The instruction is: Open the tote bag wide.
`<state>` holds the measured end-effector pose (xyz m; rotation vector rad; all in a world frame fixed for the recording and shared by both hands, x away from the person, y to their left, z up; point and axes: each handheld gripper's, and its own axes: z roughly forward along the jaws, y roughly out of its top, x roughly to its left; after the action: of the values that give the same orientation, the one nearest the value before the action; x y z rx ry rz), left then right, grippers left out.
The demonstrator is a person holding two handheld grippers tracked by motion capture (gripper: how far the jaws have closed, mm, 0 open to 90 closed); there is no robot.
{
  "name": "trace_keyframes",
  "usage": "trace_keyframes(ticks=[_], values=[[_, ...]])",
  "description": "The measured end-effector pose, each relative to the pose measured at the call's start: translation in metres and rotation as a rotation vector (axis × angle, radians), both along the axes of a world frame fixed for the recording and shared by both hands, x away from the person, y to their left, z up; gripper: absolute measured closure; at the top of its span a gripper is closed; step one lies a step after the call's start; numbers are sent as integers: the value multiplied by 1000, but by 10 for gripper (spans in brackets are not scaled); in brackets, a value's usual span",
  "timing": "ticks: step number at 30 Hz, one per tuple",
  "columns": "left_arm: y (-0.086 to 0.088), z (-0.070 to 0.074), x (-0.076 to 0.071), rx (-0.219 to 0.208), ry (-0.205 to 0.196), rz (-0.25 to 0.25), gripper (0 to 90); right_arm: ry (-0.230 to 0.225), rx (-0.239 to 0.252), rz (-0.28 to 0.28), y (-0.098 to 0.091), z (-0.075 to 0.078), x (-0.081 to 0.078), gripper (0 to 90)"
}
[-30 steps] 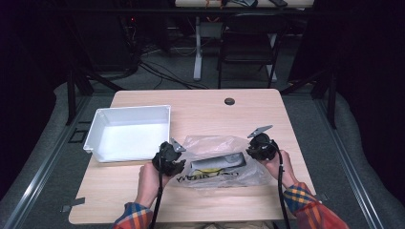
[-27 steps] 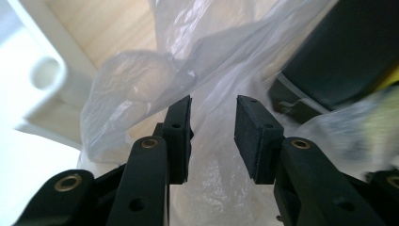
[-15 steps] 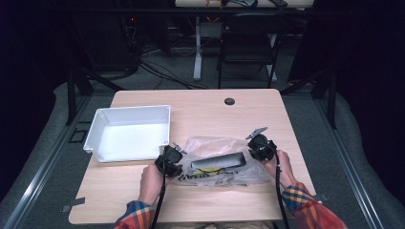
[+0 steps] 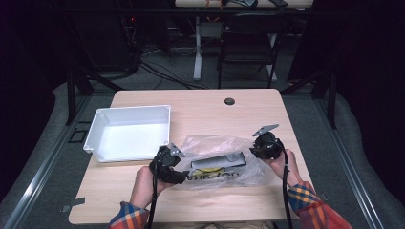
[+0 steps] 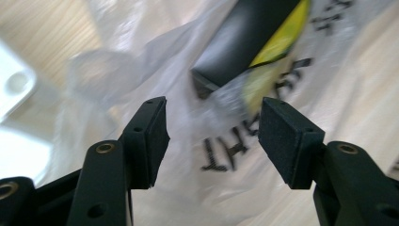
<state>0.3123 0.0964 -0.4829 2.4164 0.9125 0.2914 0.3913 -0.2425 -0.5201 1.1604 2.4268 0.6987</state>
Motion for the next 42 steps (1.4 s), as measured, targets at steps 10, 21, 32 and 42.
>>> trace_keyframes(ticks=[10,21,32,42], values=[[-25,-36,-11,97,-12,-137,581,17,72,16,-5,3,4,407],[-25,-56,-9,104,119,-263,897,98,49,-5,10,-20,22,855],[-20,-64,0,168,134,-277,898,91,-55,-73,9,-26,23,900],[-9,-59,28,145,145,-203,802,128,-72,-69,-2,-23,4,899]])
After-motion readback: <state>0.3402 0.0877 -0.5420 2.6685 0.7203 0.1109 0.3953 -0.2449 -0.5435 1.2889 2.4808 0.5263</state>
